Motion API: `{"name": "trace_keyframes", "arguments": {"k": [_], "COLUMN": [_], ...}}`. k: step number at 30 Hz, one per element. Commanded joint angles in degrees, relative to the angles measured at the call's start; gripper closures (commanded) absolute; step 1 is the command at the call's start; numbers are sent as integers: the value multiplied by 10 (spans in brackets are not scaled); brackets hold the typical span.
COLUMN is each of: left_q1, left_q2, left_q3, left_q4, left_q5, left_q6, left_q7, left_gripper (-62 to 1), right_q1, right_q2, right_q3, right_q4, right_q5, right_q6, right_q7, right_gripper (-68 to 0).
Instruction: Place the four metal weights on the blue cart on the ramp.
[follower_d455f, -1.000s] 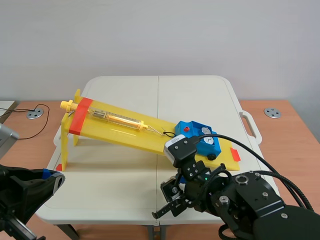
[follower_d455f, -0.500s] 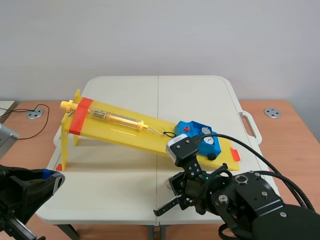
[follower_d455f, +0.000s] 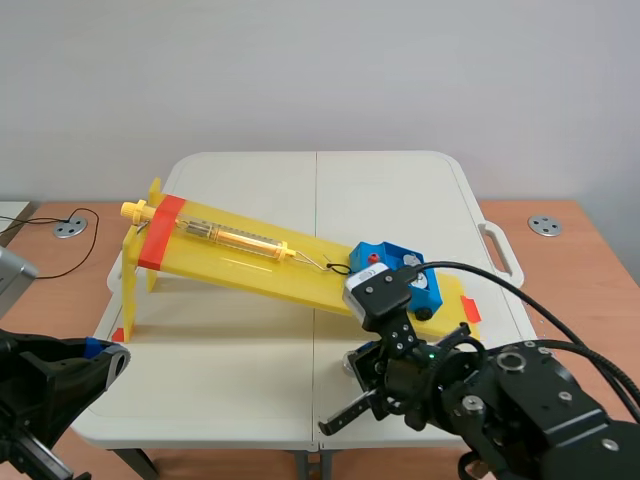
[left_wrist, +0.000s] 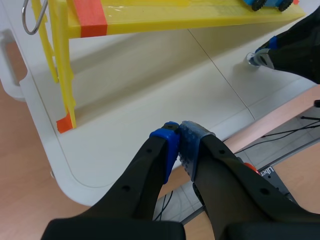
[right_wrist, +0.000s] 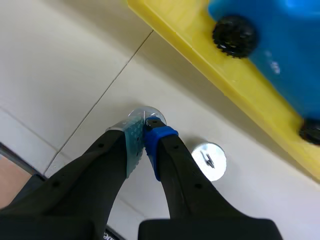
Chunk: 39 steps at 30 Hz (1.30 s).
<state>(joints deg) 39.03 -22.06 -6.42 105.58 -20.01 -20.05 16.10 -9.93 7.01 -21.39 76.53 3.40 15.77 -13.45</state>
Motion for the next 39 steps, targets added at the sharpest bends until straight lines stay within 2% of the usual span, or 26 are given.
{"name": "trace_keyframes", "arguments": {"k": [1,7,11,15,18,22,28,31,33,39], "left_q1": [-19,-19,-19,-19,-19,-19,-19,-19,-19,-19], "left_q2": [4,4,4,4,4,4,4,4,4,4], "left_q3": [-7,-7,-7,-7,-7,-7,-7,-7,-7,-7], "left_q4": [38,38,38,38,38,38,38,38,38,38], "left_q5": [-43,-43,-43,-43,-43,-43,-44,-44,-44,-44], "left_q6": [-12,-12,-12,-12,-12,-12,-12,-12,-12,-12], "left_q7": [-49,-44,-45,-45,-45,-44,-44,-45,-45,-44], "left_gripper": [-32,-32,-32,-32,-31,-31,-31,-32,-32,-31], "right_q1": [-8,-84,-123,-140,-139,-108,-35,-1,21,81], "right_q2": [35,75,87,87,87,73,36,20,12,-12], "right_q3": [22,80,138,200,236,255,254,253,247,216], "right_q4": [109,229,298,347,360,348,278,245,227,167], "right_q5": [49,111,159,223,271,283,283,283,283,252], "right_q6": [-13,-12,-7,20,23,23,23,39,40,40], "right_q7": [45,11,-14,-42,-46,-44,-44,-44,-44,-38], "right_gripper": [-7,-7,-7,-7,-7,-7,-7,-7,-6,-7]}}
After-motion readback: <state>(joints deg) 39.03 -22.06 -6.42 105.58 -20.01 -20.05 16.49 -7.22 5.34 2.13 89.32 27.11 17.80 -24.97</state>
